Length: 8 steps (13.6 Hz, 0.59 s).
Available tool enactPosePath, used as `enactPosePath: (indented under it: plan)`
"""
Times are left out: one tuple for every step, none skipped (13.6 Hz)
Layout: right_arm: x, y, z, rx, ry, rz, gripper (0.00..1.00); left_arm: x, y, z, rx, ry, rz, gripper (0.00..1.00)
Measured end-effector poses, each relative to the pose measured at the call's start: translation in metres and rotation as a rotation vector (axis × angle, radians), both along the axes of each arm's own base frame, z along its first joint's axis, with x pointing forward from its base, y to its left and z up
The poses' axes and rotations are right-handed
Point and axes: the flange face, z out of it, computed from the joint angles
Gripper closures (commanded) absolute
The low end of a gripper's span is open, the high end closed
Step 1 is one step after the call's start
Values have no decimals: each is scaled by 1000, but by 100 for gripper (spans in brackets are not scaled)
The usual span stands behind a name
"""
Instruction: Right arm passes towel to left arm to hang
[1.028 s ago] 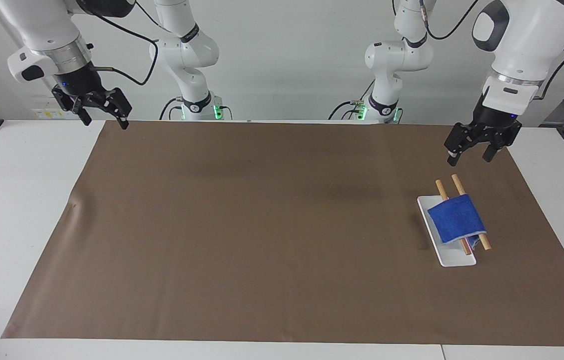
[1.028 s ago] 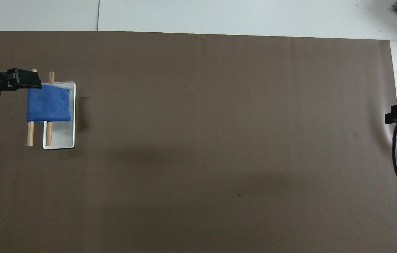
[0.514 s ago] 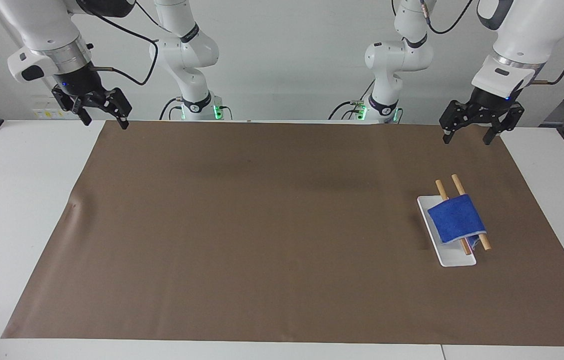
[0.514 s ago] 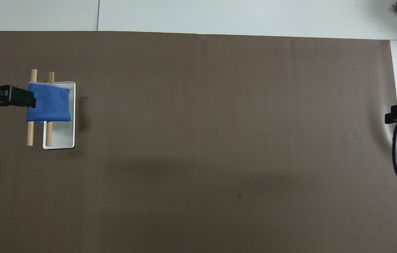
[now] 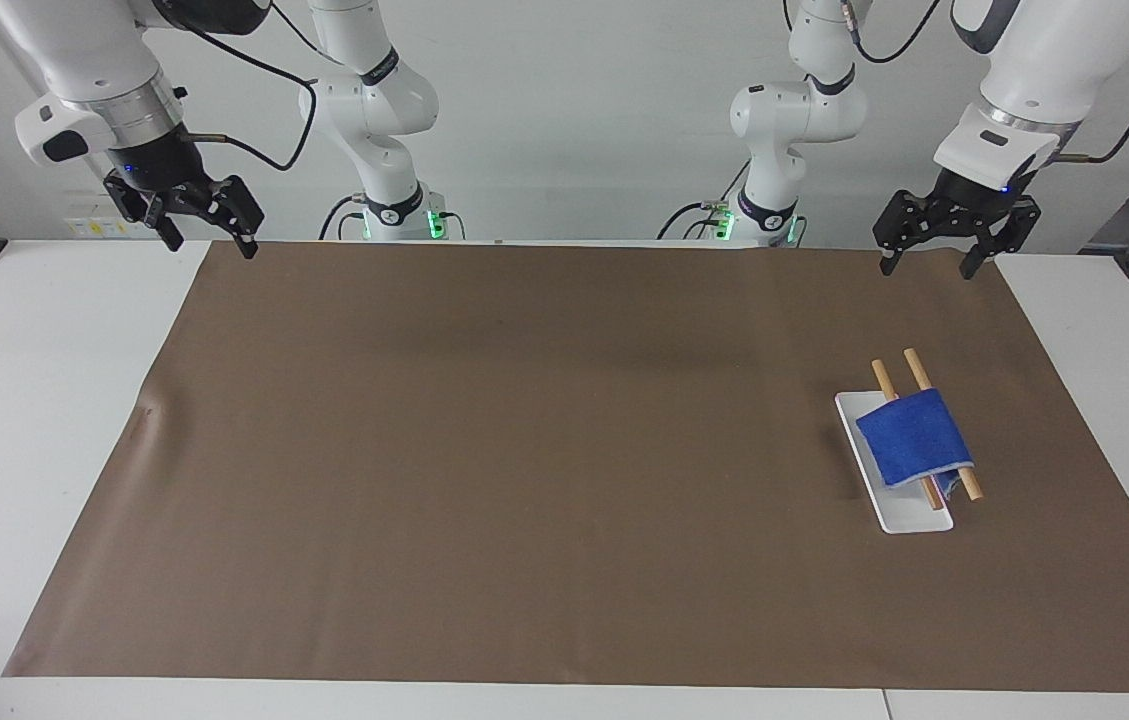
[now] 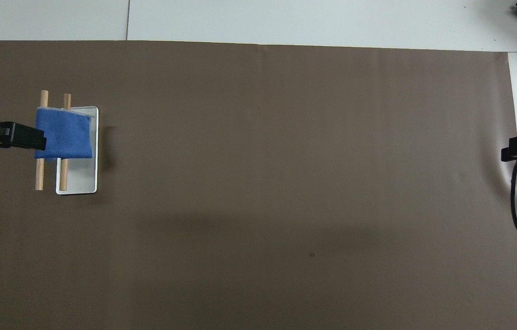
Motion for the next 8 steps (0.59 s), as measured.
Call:
enactPosePath:
  plan:
    - [0, 0, 0, 0, 0, 0, 0, 0, 1, 0, 0, 0, -4, 0]
    - [0, 0, 0, 0, 0, 0, 0, 0, 2, 0, 1, 0, -6, 0]
    - [0, 0, 0, 0, 0, 0, 0, 0, 2, 0, 1, 0, -8, 0]
    - [0, 0, 0, 0, 0, 0, 0, 0, 2, 0, 1, 0, -10, 0]
    - [0, 0, 0, 0, 0, 0, 0, 0, 2, 0, 1, 0, -10, 0]
    - [0, 0, 0, 0, 0, 0, 0, 0, 2, 0, 1, 1, -11, 0]
    - [0, 0, 0, 0, 0, 0, 0, 0, 2, 0, 1, 1, -11, 0]
    - [0, 0, 0, 0, 0, 0, 0, 0, 2, 0, 1, 1, -11, 0]
